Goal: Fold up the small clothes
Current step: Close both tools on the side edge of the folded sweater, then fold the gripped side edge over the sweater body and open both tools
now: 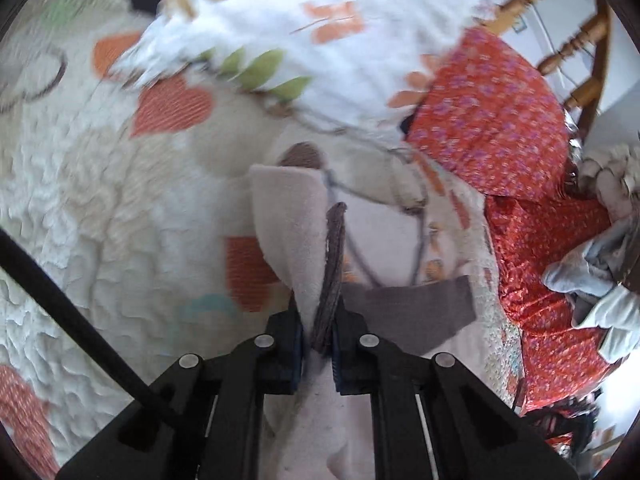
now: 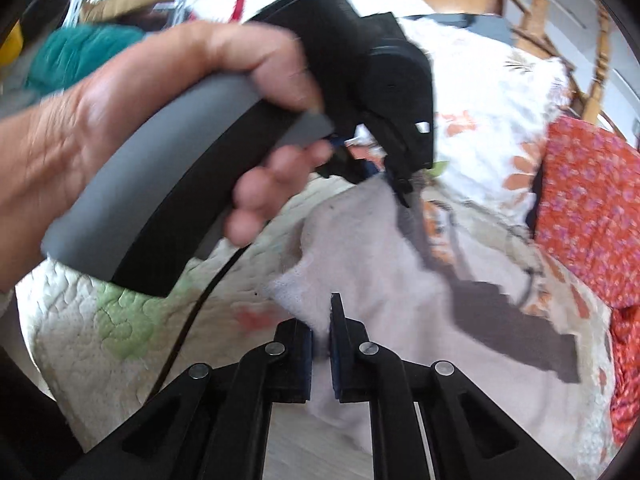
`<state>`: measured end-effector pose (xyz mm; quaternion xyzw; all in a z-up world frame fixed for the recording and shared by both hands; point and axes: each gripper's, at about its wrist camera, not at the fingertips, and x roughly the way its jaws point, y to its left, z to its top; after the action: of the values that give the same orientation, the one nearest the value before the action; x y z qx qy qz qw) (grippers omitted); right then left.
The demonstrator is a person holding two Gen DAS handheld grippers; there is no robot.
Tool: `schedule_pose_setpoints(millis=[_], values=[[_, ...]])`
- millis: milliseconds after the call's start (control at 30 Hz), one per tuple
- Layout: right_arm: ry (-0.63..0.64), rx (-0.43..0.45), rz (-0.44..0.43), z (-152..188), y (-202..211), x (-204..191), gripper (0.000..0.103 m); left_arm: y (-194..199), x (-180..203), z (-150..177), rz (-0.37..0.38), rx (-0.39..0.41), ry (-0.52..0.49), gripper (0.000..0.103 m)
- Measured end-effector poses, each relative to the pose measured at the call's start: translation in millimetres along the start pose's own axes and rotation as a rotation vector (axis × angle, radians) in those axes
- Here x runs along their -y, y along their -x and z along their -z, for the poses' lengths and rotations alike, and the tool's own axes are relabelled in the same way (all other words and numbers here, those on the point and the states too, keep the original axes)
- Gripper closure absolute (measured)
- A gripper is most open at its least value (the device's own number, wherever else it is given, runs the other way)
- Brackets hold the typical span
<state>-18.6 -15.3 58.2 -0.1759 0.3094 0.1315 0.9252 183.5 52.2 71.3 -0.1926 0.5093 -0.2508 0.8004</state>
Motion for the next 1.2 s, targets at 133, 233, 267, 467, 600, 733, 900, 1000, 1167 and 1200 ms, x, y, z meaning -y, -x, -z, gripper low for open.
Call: schedule_pose_setpoints(millis=[133, 233, 267, 467, 600, 733, 900, 1000, 1167, 1200], values=[[-0.075, 0.032, 0.045, 10.0, 33.6, 53.2, 0.095, -13.3, 74.4, 4.1, -0.007, -0.017, -0.079, 0.093], [-0.17, 0.03, 0.113, 30.9, 60.2, 107.7, 0.095, -38.3, 147.8, 14.2, 0.02, -0.049, -0.157, 0.093], [-0.208, 0.022, 0.134, 39.9, 67.4, 126.0, 0.095, -52.3, 168.7, 15.1, 0.038, -0.065, -0.177, 0.093], [-0.47, -0.115, 0.241, 114.1, 90.1, 228.8, 0.096, -138.7, 257.6, 42.9, 0.052, -0.169, -0.265, 0.09], [-0.663, -0.255, 0.178, 161.8, 83.8, 268.6, 0.095, -139.0, 265.6, 61.1, 0.059, -0.188, -0.265, 0.07], [-0.774, -0.29, 0.091, 177.3, 84.9, 287.4, 0.089, -90.4, 247.4, 76.1, -0.008, -0.095, -0.305, 0.043], [-0.787, -0.172, 0.122, 156.5, 115.2, 305.0, 0.071, -45.8, 192.9, 106.9, -0.169, -0.016, -0.316, 0.037], [-0.797, -0.155, 0.105, 136.7, 105.3, 321.6, 0.071, -38.8, 156.5, 126.2, -0.174, -0.01, -0.23, 0.037], [-0.819, -0.147, 0.019, 113.3, 46.5, 349.0, 0.045, -40.2, 118.0, 148.6, -0.176, 0.013, -0.135, 0.037], [-0.834, -0.17, 0.011, 112.2, 29.2, 354.2, 0.045, -41.2, 117.6, 149.5, -0.177, 0.018, -0.13, 0.037]])
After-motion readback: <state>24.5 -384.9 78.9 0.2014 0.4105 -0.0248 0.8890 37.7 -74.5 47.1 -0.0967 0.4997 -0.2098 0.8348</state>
